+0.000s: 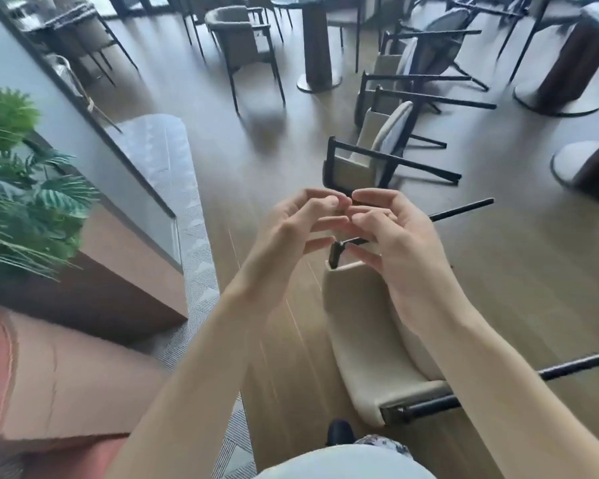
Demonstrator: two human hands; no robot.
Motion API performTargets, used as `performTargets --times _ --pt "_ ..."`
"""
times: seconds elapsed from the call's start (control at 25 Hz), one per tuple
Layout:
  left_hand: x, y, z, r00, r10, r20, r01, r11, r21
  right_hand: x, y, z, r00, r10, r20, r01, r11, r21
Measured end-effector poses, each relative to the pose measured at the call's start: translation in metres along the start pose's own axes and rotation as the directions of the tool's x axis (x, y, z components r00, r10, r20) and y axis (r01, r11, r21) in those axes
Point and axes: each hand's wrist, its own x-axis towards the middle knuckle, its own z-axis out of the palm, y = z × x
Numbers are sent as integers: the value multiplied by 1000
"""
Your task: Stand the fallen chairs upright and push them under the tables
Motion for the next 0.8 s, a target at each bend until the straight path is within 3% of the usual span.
performTargets --times 0.2,0.32,0.48,0.64,0.8 --pt "71 -16 24 991 -56 117 63 997 -54 37 6 -25 976 1 -219 5 1000 27" --pt "110 -21 35 971 -81 225 102 991 -84 50 13 -37 912 21 -409 5 998 62" --pt "148 -30 34 929 -121 349 154 986 -68 71 19 -31 832 29 -555 11 998 68" --pt "203 -42 7 849 -162 503 207 978 -35 109 29 8 705 19 -709 49 996 75" --pt "256 -64 -30 708 -279 649 361 933 8 155 54 53 549 48 -835 126 982 140"
